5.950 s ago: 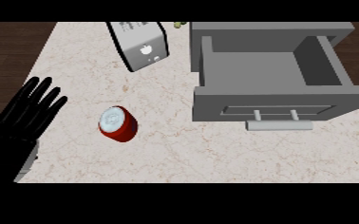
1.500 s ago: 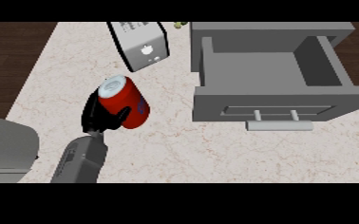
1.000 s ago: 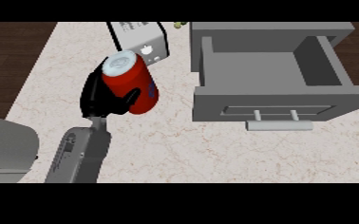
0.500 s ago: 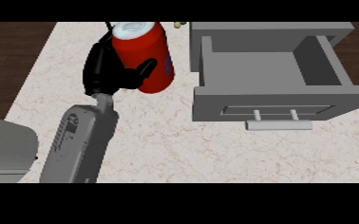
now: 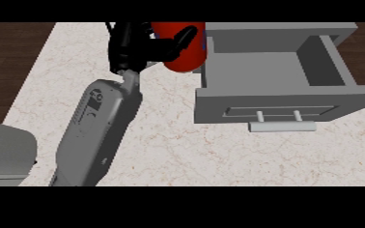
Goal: Pick up the can, place it into the drawer and close the drawer
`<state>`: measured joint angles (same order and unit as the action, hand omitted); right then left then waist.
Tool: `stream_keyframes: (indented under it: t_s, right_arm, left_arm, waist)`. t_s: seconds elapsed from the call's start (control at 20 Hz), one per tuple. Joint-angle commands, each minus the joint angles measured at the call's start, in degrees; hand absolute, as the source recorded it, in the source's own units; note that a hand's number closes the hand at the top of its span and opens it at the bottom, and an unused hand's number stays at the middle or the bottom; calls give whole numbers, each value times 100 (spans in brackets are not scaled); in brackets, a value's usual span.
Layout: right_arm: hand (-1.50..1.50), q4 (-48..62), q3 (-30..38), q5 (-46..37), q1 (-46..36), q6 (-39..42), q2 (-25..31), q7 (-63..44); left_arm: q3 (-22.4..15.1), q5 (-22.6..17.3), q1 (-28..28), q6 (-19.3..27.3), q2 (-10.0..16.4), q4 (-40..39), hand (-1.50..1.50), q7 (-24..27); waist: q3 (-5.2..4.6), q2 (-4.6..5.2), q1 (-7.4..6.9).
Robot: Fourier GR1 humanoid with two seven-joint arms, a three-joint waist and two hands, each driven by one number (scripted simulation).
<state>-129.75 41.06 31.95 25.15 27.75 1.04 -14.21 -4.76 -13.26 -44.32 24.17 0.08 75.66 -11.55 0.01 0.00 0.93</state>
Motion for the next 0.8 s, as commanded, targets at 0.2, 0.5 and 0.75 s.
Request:
stream_keyframes:
  t_s: [0.2, 0.5, 0.75]
  right_arm:
    - [-150, 2, -341, -214, 142, -10, -101, 322]
    - [-150, -256, -424, -260, -117, -338, -89, -200]
    - [-150, -107, -259, -60, -319, -309, 235, -176]
  left_arm:
    - [-114, -166, -1244, 549, -7, -987, 150, -64]
    - [-415, -621, -2060, 896, -7, -1942, 150, 290]
    - [-680, -1121, -2661, 1137, -7, -2901, 150, 784]
  waist:
    - [2, 7, 17]
    - [0, 25, 72]
    - [3, 48, 196]
